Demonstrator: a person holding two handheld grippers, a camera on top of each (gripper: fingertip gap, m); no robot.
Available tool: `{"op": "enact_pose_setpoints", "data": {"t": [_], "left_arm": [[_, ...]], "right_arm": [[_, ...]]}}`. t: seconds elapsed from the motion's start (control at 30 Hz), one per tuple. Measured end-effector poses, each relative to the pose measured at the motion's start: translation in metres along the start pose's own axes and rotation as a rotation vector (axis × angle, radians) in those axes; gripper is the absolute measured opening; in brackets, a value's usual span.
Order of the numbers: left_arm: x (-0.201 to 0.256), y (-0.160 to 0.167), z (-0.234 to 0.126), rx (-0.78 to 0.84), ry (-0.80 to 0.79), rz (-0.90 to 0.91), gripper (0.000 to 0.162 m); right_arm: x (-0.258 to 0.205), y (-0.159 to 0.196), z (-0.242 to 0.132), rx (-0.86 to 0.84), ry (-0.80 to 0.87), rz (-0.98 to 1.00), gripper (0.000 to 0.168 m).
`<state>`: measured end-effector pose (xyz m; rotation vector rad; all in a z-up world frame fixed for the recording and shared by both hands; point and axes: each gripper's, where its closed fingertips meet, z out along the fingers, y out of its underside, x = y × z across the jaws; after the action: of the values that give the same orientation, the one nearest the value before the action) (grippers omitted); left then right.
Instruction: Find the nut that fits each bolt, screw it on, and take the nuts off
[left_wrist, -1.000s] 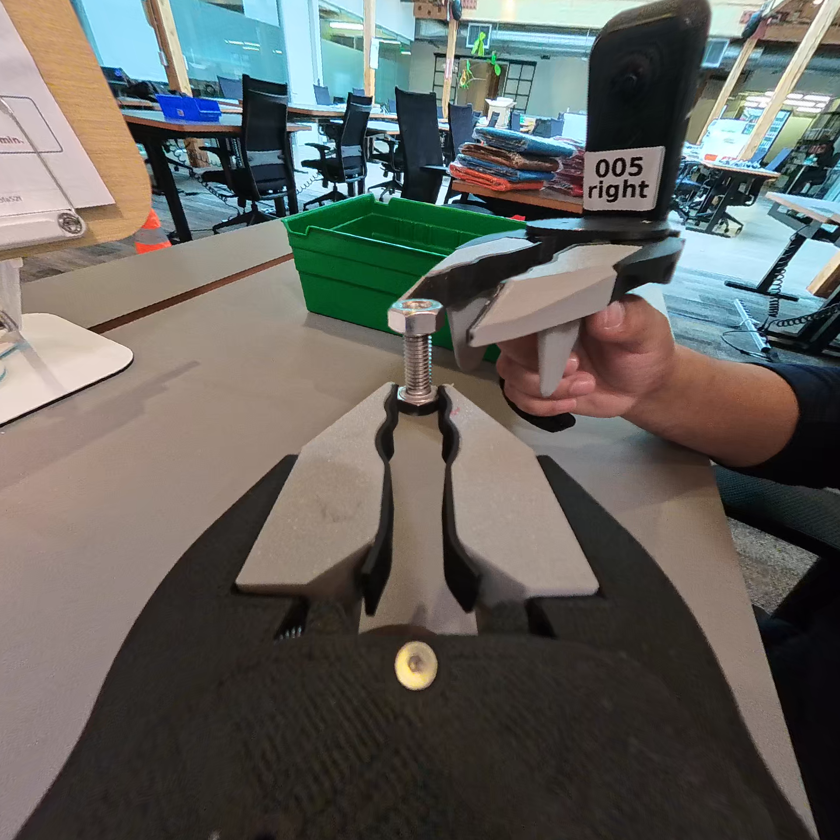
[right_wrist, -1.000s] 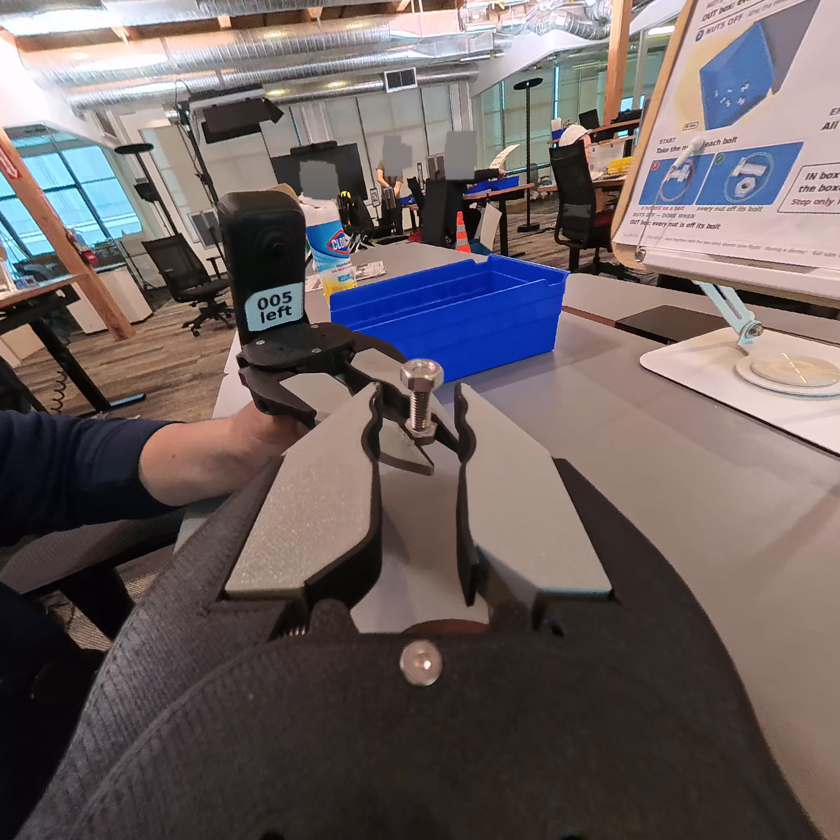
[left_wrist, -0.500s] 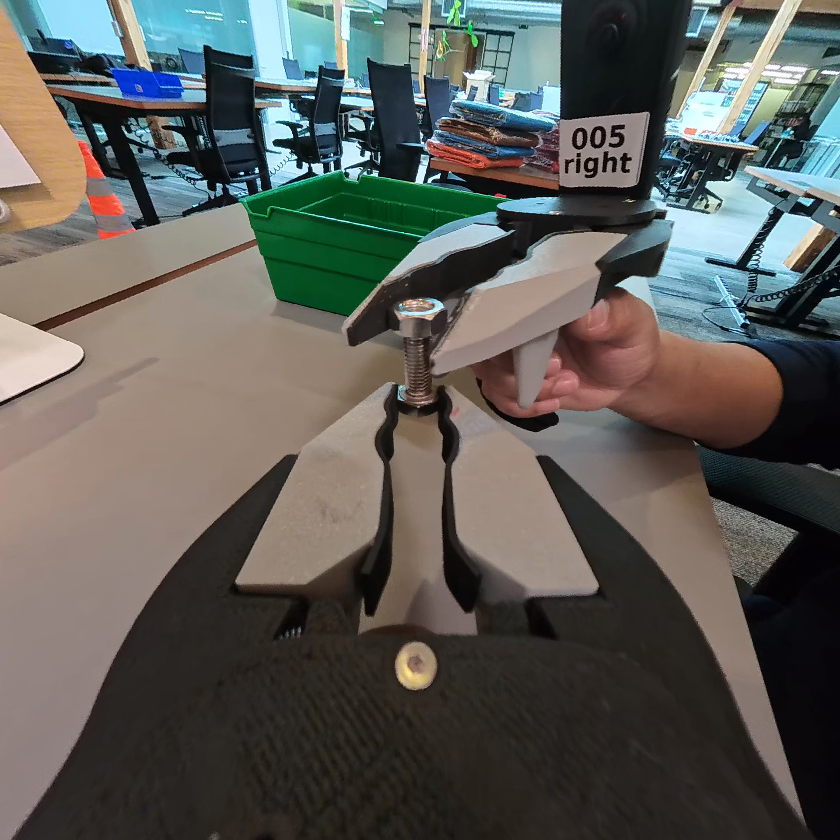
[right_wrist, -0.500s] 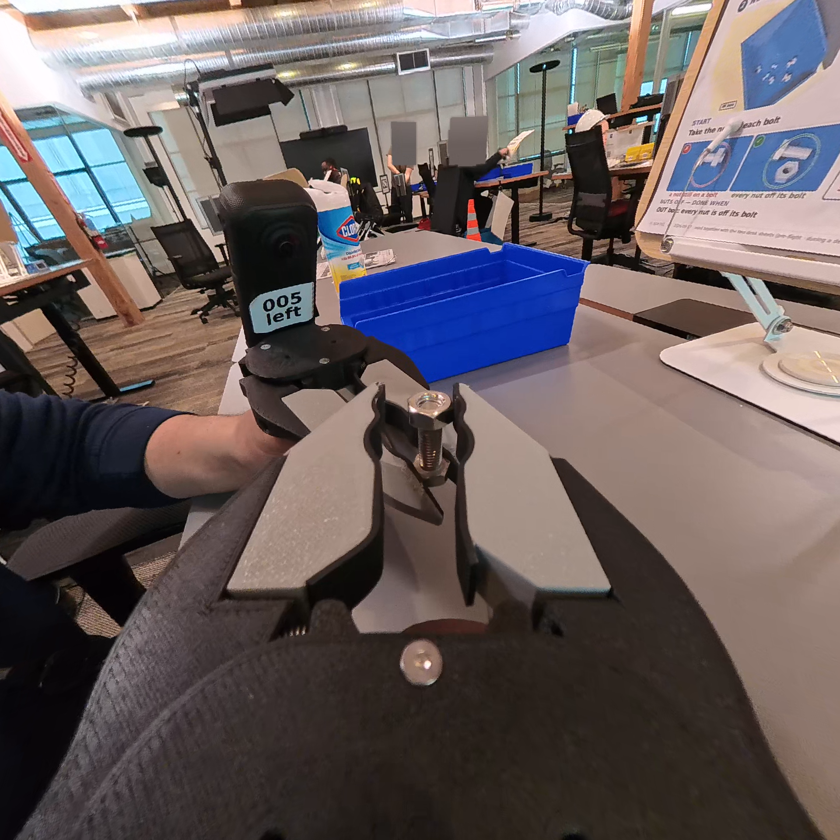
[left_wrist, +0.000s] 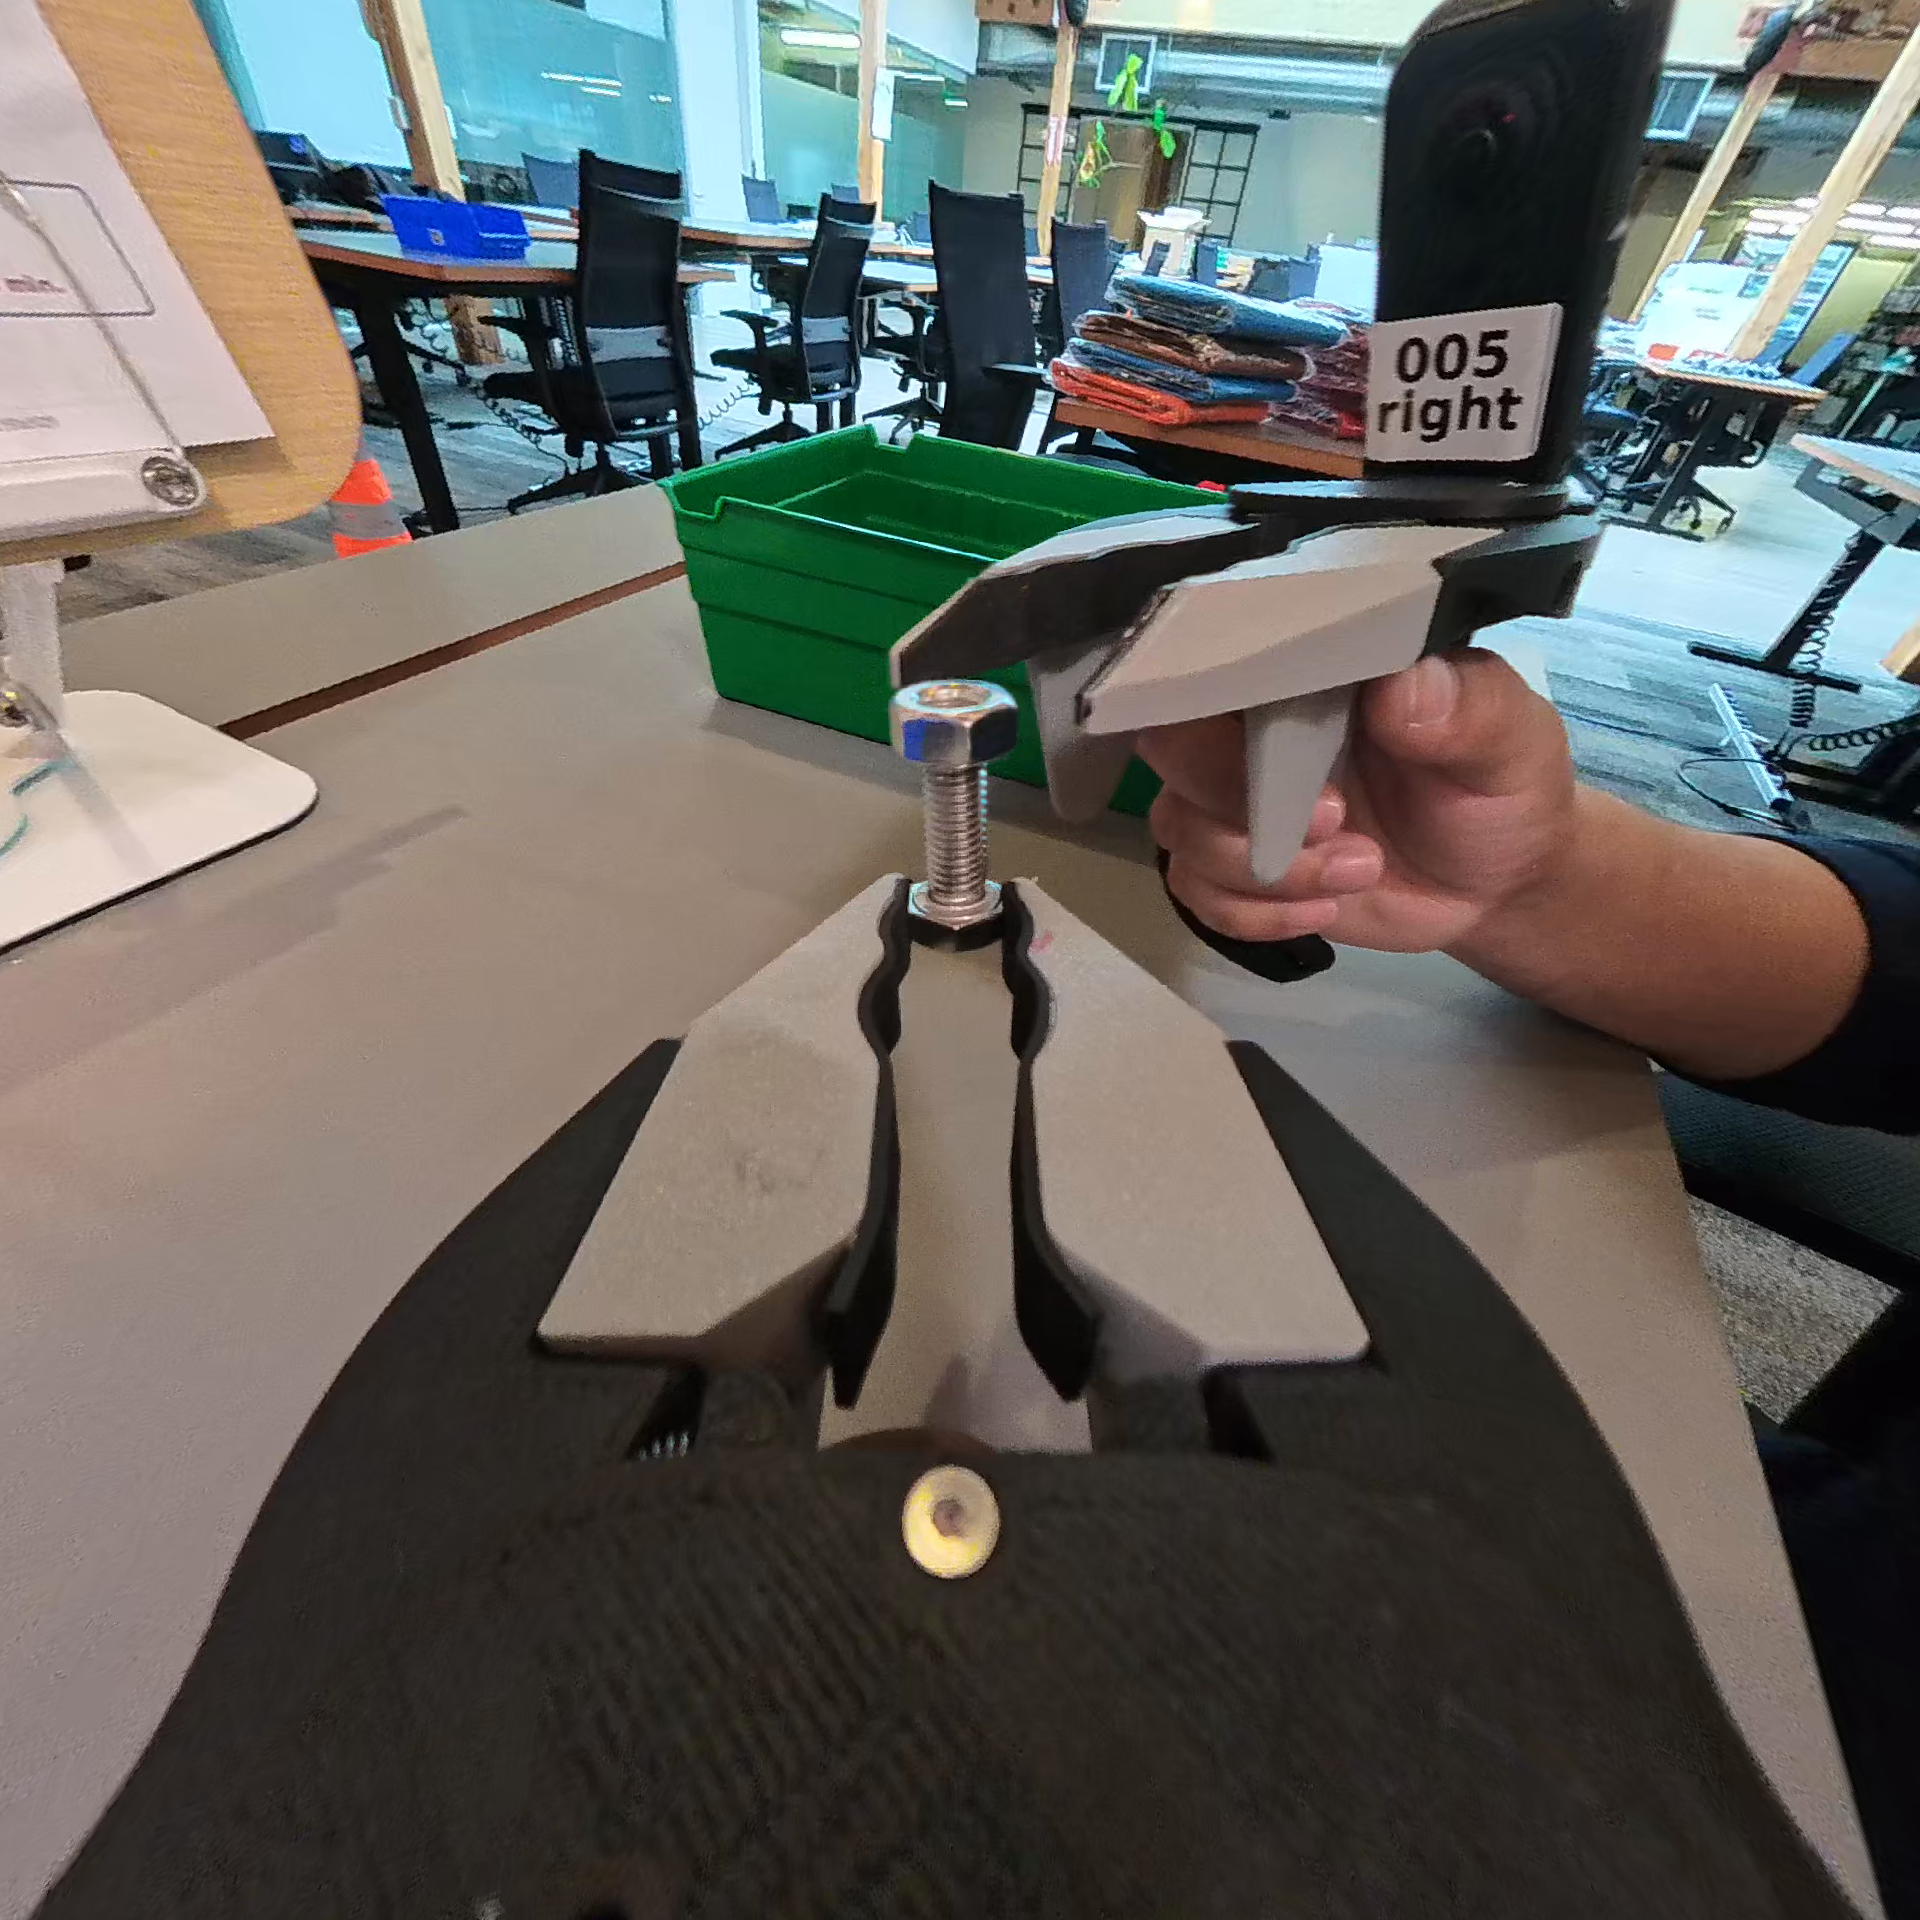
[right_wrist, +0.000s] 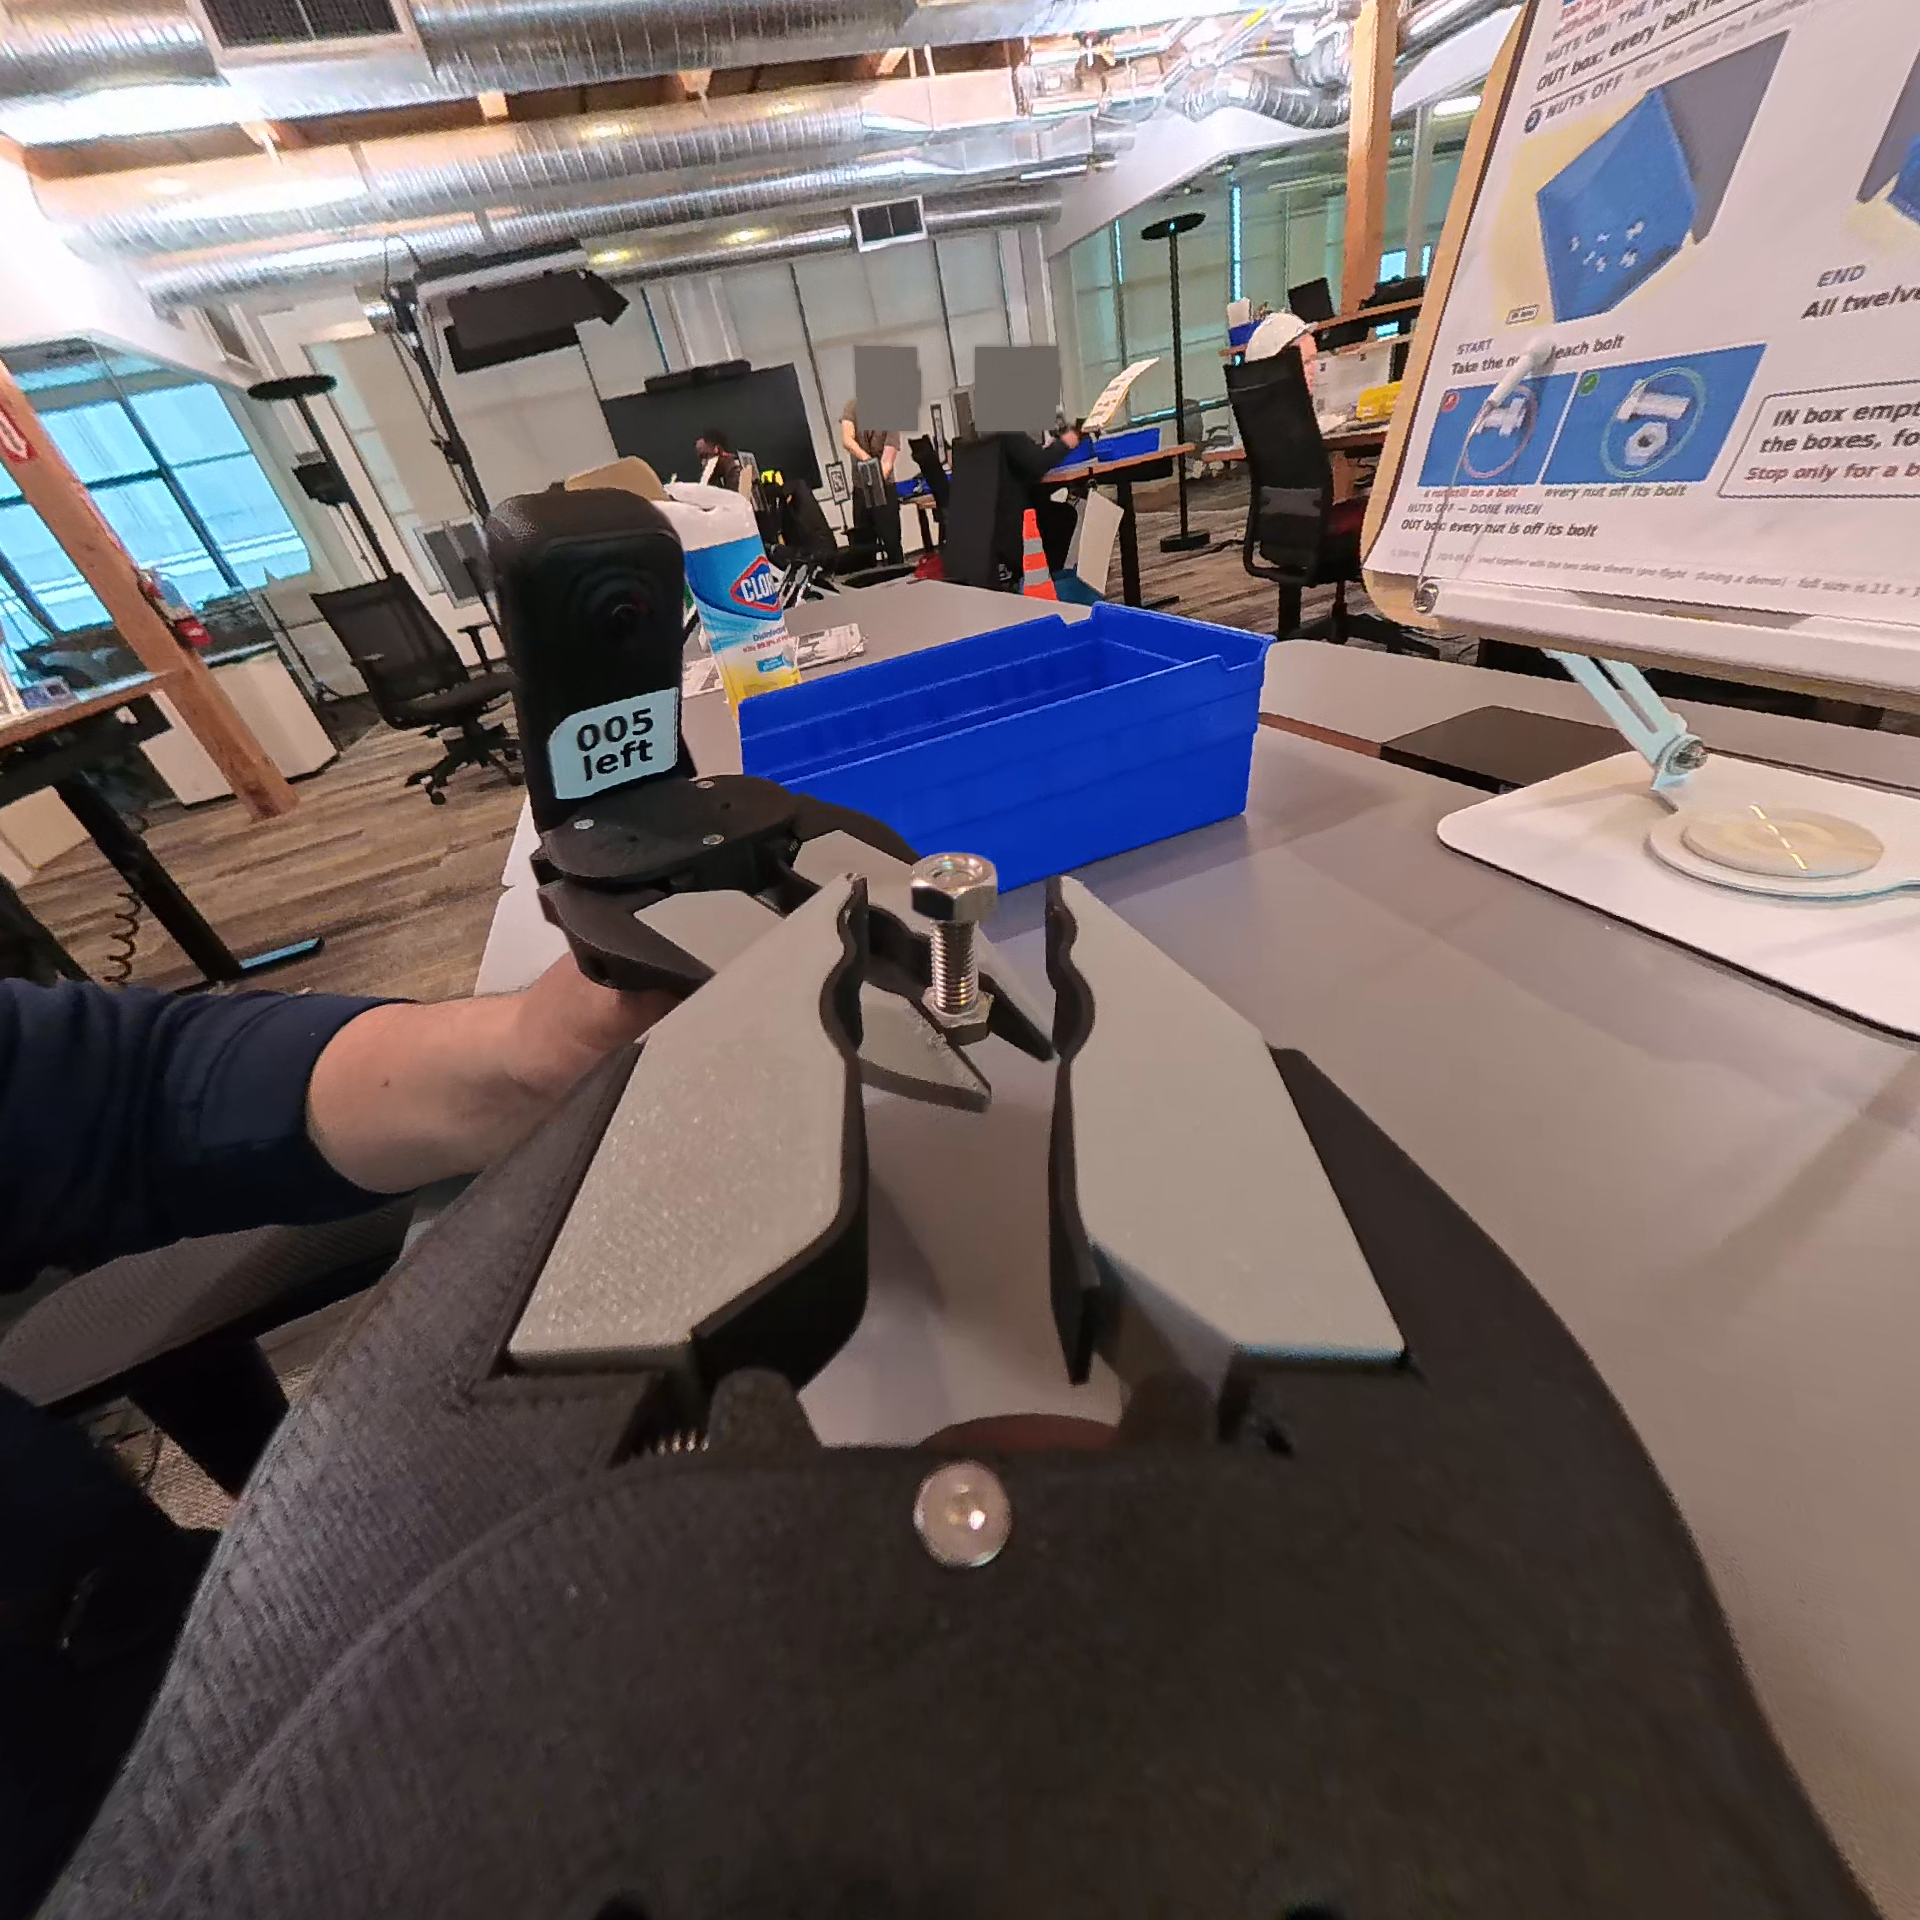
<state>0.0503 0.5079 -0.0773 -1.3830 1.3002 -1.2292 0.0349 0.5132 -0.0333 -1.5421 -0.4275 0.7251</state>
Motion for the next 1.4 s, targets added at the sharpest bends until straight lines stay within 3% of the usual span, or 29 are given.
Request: {"op": "enact_pose_setpoints", "data": {"t": [1.17,1.4], "left_arm": [[0.018,0.013,0.011,-0.058,0.046,0.041,0.015],[0.0,0.01,0.004,-0.047,-0.035,0.043,0.015]], "right_arm": [[-0.011,0.017,0.013,-0.065,-0.031,-0.018,0.033],[0.003,0.013,0.007,-0.063,0.057,-0.047,0.032]]}}
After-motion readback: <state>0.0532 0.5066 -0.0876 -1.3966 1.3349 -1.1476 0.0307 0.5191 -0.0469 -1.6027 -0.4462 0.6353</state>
